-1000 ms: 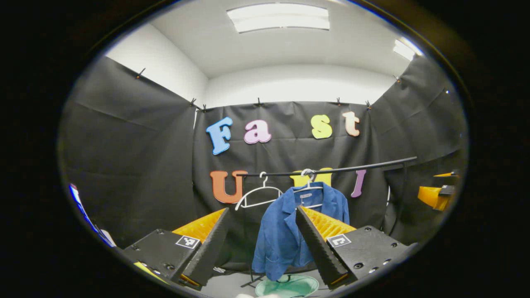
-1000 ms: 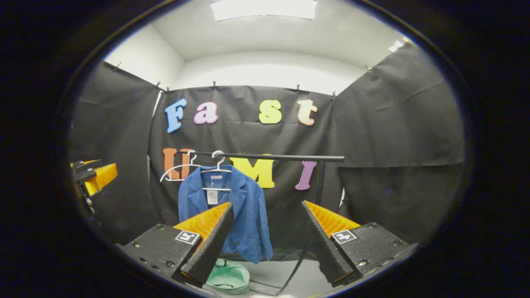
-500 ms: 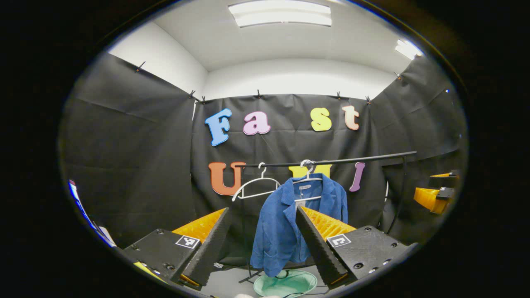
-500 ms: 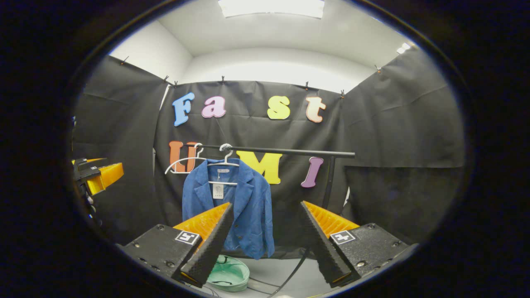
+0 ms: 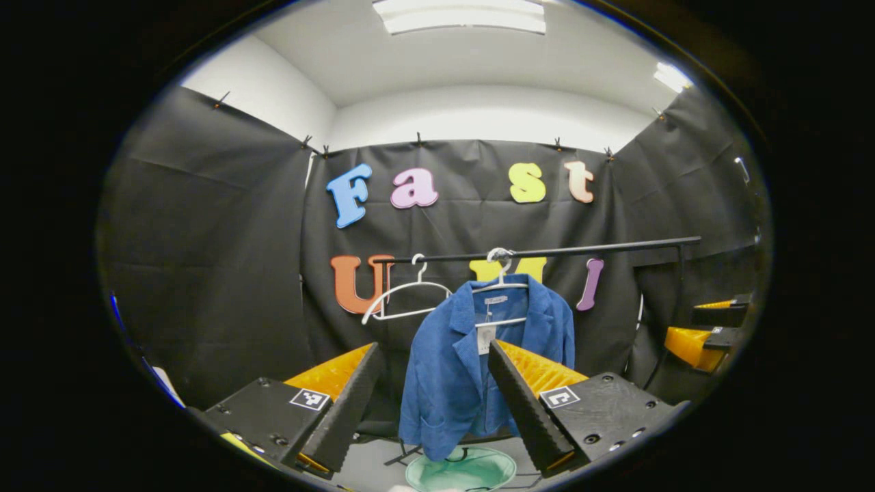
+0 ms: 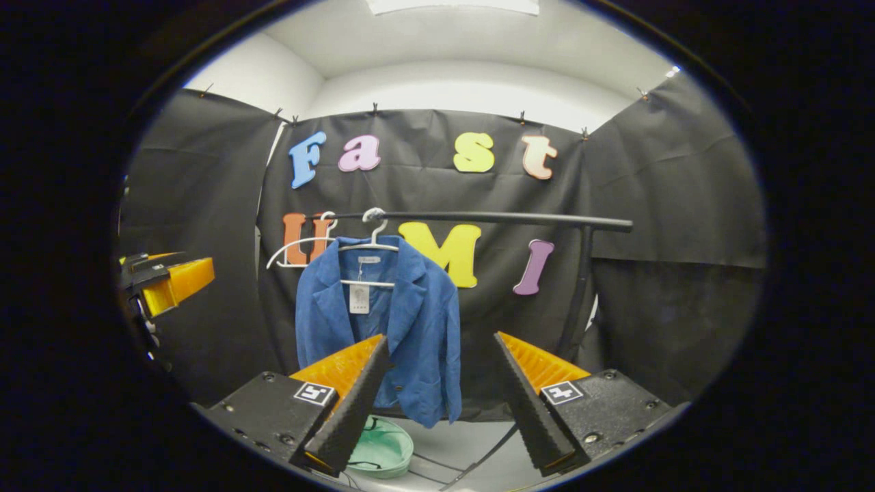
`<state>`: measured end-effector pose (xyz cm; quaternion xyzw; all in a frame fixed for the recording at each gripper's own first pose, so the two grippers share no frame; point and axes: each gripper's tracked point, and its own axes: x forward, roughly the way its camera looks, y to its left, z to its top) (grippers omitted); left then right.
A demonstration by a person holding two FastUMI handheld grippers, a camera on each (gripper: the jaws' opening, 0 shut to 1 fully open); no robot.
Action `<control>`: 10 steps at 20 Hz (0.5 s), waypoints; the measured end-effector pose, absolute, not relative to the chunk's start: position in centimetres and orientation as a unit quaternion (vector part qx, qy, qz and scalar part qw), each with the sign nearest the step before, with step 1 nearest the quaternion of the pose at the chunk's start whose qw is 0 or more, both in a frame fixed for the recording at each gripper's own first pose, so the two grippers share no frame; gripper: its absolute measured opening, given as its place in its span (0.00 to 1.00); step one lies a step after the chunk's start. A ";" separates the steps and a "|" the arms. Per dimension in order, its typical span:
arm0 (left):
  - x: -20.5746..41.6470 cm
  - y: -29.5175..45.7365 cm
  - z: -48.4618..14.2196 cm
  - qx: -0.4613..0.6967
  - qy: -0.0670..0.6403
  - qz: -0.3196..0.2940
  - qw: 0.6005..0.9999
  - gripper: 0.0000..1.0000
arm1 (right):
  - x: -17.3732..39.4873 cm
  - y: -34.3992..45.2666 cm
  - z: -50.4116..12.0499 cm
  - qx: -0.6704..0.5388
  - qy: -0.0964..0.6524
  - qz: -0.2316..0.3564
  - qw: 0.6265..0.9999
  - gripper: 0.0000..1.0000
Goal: Grasp the clothes on the hanger with both hands and then place them into the laundry hamper below.
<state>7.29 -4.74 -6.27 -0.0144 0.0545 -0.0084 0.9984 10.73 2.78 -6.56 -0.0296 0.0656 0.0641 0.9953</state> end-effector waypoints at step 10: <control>18.9 -11.2 -11.6 -0.016 0.058 -0.024 0.998 0.99 | 25.5 5.8 -10.1 -0.037 0.066 0.124 0.989 0.84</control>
